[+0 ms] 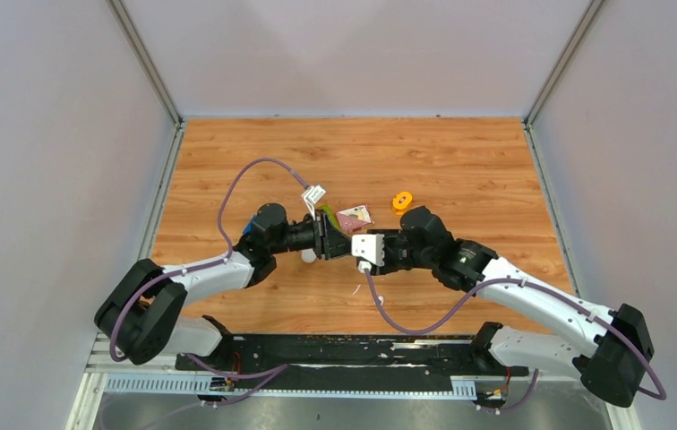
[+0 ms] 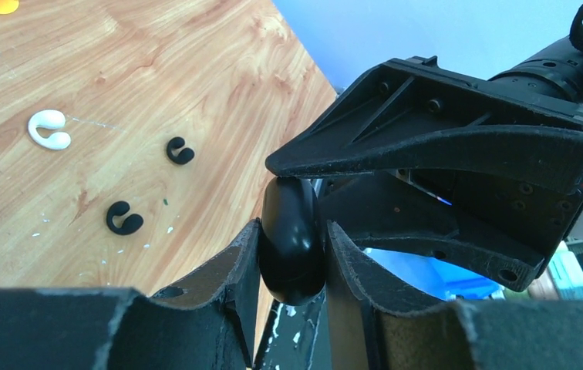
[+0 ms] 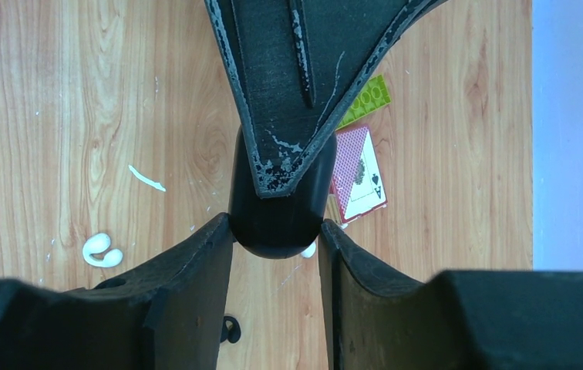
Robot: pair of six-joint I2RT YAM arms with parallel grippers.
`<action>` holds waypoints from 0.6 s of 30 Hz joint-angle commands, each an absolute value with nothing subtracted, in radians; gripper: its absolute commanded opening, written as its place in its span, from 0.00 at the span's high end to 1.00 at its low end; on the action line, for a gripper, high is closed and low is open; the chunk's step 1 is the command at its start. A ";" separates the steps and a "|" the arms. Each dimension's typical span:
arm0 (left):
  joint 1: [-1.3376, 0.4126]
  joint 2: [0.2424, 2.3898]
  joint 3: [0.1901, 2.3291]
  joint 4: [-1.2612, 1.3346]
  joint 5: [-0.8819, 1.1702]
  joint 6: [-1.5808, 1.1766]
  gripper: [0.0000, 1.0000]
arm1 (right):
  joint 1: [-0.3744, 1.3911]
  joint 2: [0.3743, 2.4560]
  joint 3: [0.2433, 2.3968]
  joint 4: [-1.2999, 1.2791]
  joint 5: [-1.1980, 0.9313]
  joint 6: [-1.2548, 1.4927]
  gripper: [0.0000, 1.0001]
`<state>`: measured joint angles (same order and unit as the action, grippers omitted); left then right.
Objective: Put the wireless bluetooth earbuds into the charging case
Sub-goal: Pass from the right arm to the left, then pass from the left arm to the right
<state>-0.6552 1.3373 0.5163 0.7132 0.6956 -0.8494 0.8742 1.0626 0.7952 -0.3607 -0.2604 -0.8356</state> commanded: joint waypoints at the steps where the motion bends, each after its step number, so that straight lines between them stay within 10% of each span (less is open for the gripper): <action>1: -0.681 1.329 0.522 0.692 0.696 -0.756 0.79 | 0.878 1.064 0.828 -0.321 -0.258 -0.803 0.53; 8: -0.693 1.250 0.297 1.014 0.603 -0.571 0.82 | 0.652 1.072 0.951 -0.514 -0.662 -0.686 0.34; 18: -0.774 1.320 0.145 1.368 0.591 -0.342 0.79 | 0.570 1.324 1.121 -0.812 -0.991 -0.744 0.50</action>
